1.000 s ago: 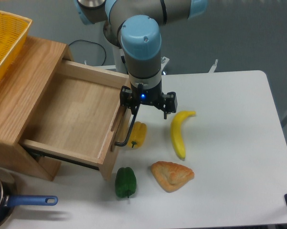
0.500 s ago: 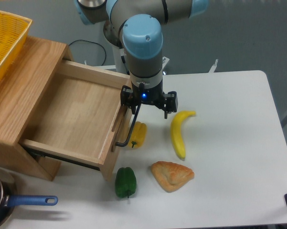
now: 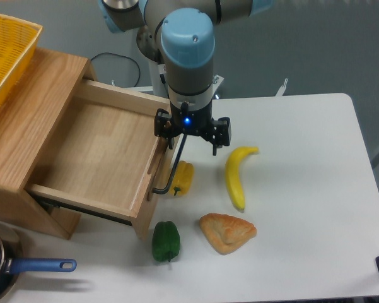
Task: Slide open the top drawer
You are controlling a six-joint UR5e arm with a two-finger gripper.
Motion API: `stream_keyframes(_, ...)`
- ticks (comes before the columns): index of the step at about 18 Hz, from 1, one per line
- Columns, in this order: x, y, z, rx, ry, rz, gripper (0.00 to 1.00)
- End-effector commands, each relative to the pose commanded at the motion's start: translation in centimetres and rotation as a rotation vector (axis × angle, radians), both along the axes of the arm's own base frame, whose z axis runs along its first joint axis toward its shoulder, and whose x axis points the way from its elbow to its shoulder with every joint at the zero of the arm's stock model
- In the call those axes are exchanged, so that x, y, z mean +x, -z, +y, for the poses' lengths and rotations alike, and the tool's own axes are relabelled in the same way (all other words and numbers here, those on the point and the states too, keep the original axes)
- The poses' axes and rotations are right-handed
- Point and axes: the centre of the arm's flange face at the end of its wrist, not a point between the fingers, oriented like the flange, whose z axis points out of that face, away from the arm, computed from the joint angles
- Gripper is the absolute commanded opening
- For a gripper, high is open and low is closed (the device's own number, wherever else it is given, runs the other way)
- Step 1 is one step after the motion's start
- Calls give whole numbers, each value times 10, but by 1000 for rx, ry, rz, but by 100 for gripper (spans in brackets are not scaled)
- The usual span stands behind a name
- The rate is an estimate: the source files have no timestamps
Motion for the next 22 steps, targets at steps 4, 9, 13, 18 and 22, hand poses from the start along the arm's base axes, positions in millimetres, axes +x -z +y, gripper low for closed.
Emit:
stream_keyframes(4,-22,-22,-18,38,-2,32,100)
stream_keyframes(9,-47,-26,-33,50,106,116,100)
stream_keyframes(13,-65,-6,-46,36,82,107,100)
stream_keyframes(18,-99,9,-84,0,221,145,100)
stream_keyframes(22,-114,32,-94,-31,243,97,100)
